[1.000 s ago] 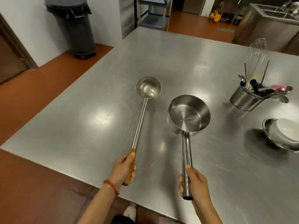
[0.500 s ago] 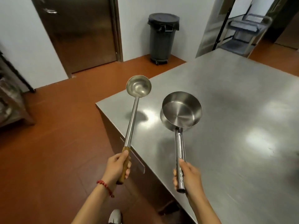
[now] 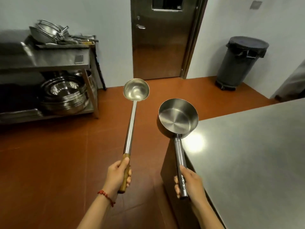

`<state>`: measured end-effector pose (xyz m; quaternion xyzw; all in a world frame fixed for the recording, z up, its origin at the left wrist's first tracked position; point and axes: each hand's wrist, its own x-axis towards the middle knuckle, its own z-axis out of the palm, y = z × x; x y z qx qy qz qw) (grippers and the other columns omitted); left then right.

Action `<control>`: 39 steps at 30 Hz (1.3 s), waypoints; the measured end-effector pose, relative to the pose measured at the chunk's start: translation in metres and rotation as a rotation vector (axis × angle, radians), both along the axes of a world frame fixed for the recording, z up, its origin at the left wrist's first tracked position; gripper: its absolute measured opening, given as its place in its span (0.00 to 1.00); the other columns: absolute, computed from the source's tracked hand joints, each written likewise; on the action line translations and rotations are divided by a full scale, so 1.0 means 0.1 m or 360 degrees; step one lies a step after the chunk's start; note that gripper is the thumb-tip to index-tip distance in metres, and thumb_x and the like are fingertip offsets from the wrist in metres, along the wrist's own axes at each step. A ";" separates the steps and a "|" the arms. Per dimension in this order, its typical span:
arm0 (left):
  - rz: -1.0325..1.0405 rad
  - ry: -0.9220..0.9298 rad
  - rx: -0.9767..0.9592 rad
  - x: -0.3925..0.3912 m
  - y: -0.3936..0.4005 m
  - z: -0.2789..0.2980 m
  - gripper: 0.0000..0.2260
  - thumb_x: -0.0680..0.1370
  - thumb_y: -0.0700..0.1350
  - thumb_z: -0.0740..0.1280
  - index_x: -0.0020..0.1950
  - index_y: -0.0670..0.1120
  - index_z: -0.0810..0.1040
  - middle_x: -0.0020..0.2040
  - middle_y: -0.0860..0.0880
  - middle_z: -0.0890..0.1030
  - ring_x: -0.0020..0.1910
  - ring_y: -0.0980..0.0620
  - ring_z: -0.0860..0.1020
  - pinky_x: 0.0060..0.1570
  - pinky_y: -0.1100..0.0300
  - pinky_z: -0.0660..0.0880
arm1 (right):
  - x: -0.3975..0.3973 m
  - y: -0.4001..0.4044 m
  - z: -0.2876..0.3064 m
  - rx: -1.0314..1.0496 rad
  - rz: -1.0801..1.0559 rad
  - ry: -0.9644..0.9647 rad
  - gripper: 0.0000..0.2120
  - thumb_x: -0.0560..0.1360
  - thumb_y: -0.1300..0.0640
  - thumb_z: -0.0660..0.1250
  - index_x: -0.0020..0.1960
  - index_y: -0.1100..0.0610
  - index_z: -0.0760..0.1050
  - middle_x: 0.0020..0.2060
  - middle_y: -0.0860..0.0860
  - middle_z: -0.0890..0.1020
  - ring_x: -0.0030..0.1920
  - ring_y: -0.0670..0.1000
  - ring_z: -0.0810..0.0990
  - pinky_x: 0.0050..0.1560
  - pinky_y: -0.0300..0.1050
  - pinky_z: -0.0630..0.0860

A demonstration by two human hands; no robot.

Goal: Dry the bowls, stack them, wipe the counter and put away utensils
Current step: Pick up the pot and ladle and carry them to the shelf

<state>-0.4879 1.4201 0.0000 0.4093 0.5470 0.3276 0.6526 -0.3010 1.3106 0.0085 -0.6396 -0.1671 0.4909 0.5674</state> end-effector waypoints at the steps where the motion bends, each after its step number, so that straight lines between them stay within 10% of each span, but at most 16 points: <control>1: 0.0035 0.0000 0.0002 -0.07 0.14 0.00 0.12 0.78 0.45 0.61 0.38 0.39 0.72 0.20 0.49 0.73 0.15 0.54 0.68 0.14 0.66 0.66 | -0.05 0.17 0.01 0.0009 0.0036 -0.0001 0.14 0.77 0.56 0.60 0.35 0.61 0.68 0.23 0.54 0.74 0.17 0.51 0.69 0.17 0.38 0.68; 39: 0.0624 -0.0078 0.0041 0.80 6.96 0.05 0.12 0.77 0.47 0.63 0.38 0.40 0.74 0.22 0.48 0.74 0.16 0.53 0.69 0.16 0.67 0.66 | 1.13 7.65 0.04 0.0081 0.0602 -0.0060 0.13 0.77 0.57 0.60 0.35 0.61 0.67 0.24 0.56 0.73 0.17 0.52 0.69 0.17 0.37 0.67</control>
